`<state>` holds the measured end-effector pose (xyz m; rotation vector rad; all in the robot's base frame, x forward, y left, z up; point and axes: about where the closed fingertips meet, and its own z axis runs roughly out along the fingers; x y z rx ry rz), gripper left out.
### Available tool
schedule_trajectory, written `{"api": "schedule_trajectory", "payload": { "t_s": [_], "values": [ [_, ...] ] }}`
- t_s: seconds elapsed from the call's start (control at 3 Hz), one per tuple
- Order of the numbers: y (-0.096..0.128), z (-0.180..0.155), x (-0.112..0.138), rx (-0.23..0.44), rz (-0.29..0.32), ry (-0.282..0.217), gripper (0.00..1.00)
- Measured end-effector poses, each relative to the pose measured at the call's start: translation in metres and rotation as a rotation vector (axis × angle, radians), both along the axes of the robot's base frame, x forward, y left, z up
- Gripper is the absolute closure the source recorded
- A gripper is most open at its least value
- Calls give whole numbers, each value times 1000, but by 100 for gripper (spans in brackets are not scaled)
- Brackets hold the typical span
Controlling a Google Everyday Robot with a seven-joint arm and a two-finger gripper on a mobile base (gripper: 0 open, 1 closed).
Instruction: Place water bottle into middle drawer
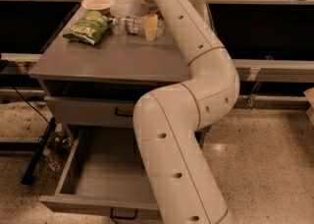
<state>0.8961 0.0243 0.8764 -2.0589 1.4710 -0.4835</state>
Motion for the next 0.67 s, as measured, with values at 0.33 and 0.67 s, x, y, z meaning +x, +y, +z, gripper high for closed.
{"api": "schedule_trajectory", "payload": {
  "t_s": [0.33,0.67],
  "values": [
    [0,0,0,0,0,-1,0],
    [7,19,15,36,-28,-78,0]
  ]
}}
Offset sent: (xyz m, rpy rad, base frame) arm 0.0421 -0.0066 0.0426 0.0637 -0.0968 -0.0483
